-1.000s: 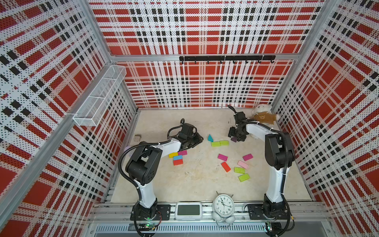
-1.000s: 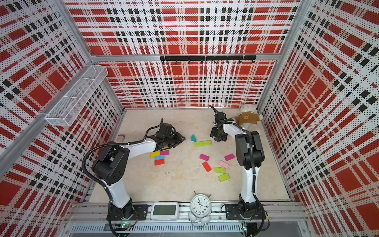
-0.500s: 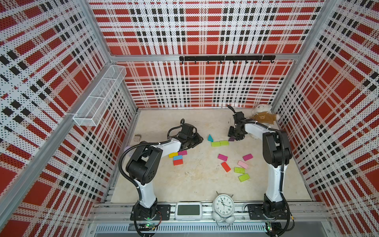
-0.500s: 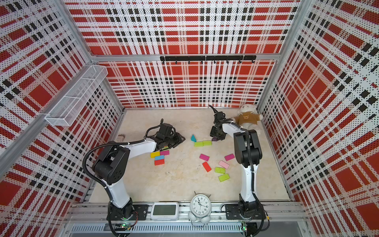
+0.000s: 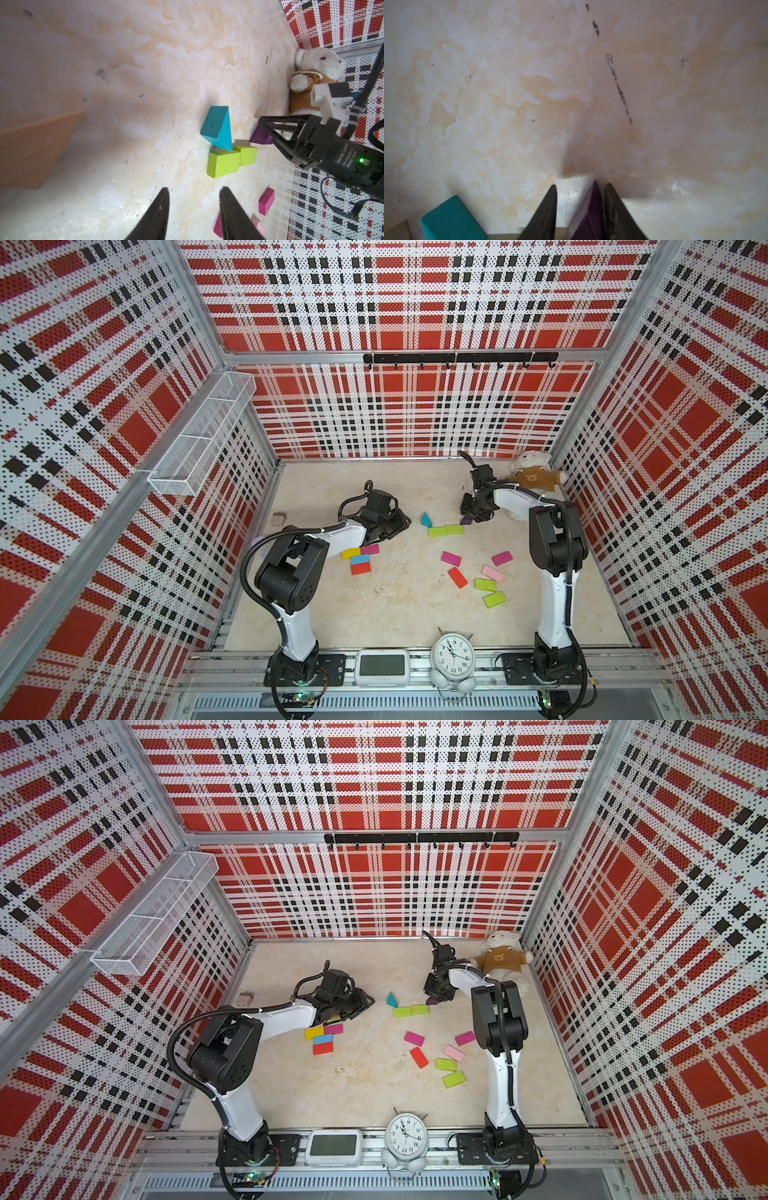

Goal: Assemble a carrot with building blocks
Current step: Assemble the building block at the center of the board.

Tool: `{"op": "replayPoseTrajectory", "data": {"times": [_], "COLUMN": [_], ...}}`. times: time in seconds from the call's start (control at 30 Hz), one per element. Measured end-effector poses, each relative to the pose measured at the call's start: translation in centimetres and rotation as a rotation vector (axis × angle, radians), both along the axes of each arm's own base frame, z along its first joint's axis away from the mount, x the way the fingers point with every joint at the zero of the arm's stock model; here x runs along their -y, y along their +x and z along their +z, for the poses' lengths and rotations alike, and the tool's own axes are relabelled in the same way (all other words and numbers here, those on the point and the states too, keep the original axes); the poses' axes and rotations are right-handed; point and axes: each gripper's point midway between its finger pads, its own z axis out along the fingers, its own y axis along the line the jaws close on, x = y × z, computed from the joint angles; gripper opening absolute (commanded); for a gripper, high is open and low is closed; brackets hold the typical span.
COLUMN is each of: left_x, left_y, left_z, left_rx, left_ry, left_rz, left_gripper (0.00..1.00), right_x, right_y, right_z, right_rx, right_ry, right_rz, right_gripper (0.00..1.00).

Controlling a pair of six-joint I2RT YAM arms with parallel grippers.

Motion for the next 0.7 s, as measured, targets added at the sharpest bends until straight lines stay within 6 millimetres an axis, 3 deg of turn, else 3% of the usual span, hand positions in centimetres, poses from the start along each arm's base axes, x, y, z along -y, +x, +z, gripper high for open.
{"op": "replayPoseTrajectory", "data": {"times": [0.43,0.57,0.7], "left_x": [-0.19,-0.20,-0.21], "left_y": [-0.11,-0.14,-0.16], "left_z": [-0.26,-0.31,-0.32], "left_rx": [-0.005,-0.006,-0.006], "left_ry": [0.002,0.003,0.003], "left_rz": [0.002,0.002,0.002], "left_gripper": [0.44,0.44,0.44], "right_x": [-0.15,-0.28,-0.38], "right_y": [-0.08,-0.13,-0.04], "right_z": [-0.04,-0.05,0.29], "right_rx": [-0.002,-0.002,0.008], "right_ry": [0.003,0.002,0.003], "right_rz": [0.002,0.006,0.010], "right_gripper": [0.36,0.42,0.54]}}
